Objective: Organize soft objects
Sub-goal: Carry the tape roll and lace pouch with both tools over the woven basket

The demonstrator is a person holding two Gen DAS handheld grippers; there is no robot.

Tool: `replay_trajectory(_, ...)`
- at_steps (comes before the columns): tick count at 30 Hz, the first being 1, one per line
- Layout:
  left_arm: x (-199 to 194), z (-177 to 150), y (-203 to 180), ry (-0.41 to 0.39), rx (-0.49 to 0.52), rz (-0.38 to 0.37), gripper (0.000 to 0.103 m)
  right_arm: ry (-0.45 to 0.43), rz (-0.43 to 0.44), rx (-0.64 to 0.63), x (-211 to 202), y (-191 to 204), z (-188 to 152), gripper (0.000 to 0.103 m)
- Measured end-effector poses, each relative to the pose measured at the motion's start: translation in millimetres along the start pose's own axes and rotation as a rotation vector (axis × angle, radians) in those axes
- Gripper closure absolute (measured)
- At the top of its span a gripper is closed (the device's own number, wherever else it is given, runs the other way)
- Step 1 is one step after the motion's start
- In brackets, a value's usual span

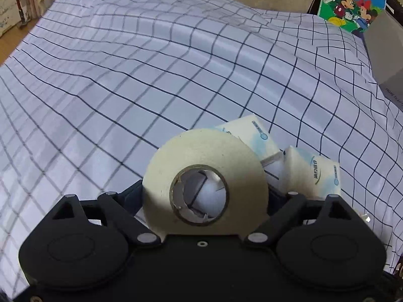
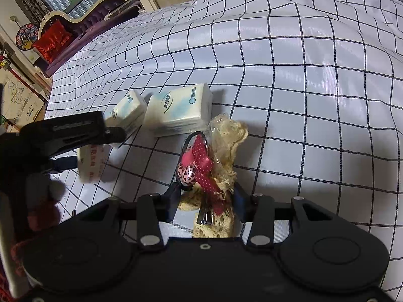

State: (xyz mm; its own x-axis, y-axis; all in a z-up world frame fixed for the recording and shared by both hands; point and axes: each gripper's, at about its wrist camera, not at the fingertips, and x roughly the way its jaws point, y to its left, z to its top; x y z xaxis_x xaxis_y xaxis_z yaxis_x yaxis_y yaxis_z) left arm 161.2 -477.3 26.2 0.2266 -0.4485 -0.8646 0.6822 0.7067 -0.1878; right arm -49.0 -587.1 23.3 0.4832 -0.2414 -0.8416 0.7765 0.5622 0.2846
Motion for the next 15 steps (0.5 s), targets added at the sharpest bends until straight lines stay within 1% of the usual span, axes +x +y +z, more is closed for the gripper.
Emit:
replay_trajectory(4,-20,1,7,-0.015,0.0,0.057,0.015,-0.015,-0.025,-0.002,-2,0,0,0.06)
replay_trajectory(7,-33,-1,20,-0.033,0.005,0.143,0.015,-0.017,-0.033,0.0,-2,-1,1,0.06)
replay_trajectory(10,-41,-6,44,-0.025,-0.019,0.218,0.015,-0.028,-0.057,-0.003,-4,-1,1,0.06)
replay_trajectory(15,-52,-23,98,0.005,-0.106,0.316,0.015,-0.038,-0.09,-0.013,-4,-1,1,0.06)
